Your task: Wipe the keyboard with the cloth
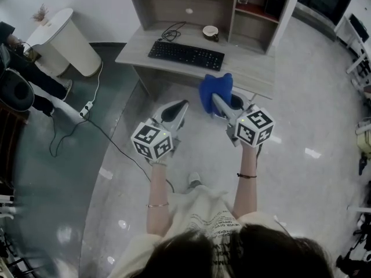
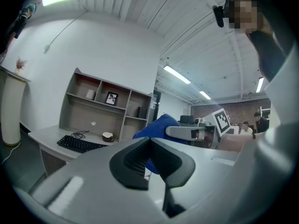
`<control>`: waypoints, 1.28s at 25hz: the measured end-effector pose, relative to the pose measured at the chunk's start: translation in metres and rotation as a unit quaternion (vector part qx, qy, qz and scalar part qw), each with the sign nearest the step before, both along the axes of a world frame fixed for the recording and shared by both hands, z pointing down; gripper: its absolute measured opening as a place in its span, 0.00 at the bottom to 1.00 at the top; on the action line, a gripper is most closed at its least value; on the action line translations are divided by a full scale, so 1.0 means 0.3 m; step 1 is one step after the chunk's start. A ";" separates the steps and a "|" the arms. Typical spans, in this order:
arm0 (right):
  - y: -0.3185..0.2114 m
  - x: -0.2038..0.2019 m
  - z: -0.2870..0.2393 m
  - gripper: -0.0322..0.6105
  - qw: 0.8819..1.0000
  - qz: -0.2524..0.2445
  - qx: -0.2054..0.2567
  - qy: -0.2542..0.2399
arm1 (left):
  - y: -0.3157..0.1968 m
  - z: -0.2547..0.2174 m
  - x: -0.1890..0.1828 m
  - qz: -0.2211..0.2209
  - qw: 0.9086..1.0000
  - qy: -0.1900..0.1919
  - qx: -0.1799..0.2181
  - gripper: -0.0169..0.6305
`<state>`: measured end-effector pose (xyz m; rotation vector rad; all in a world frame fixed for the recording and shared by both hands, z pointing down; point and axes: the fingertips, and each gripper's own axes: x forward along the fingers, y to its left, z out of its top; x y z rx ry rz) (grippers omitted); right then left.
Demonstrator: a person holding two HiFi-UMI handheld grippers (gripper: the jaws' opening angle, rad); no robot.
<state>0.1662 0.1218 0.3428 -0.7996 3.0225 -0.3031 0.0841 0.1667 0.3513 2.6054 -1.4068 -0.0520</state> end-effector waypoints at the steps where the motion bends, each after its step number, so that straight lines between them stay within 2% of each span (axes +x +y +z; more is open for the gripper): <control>1: -0.012 -0.011 0.001 0.14 1.000 0.002 -0.001 0.001 | -0.012 0.001 -0.011 0.002 1.000 0.000 -0.001 0.02; 12: -0.100 -0.072 0.044 0.14 1.000 0.024 -0.009 0.005 | -0.117 0.017 -0.076 0.024 1.000 0.001 0.002 0.02; 23: -0.176 -0.042 0.071 0.14 0.999 0.048 -0.020 0.015 | -0.201 0.041 -0.048 0.043 0.999 0.009 -0.004 0.02; 32: -0.334 -0.026 0.114 0.14 0.998 0.057 -0.038 0.016 | -0.352 0.054 -0.037 0.044 0.999 0.011 -0.007 0.02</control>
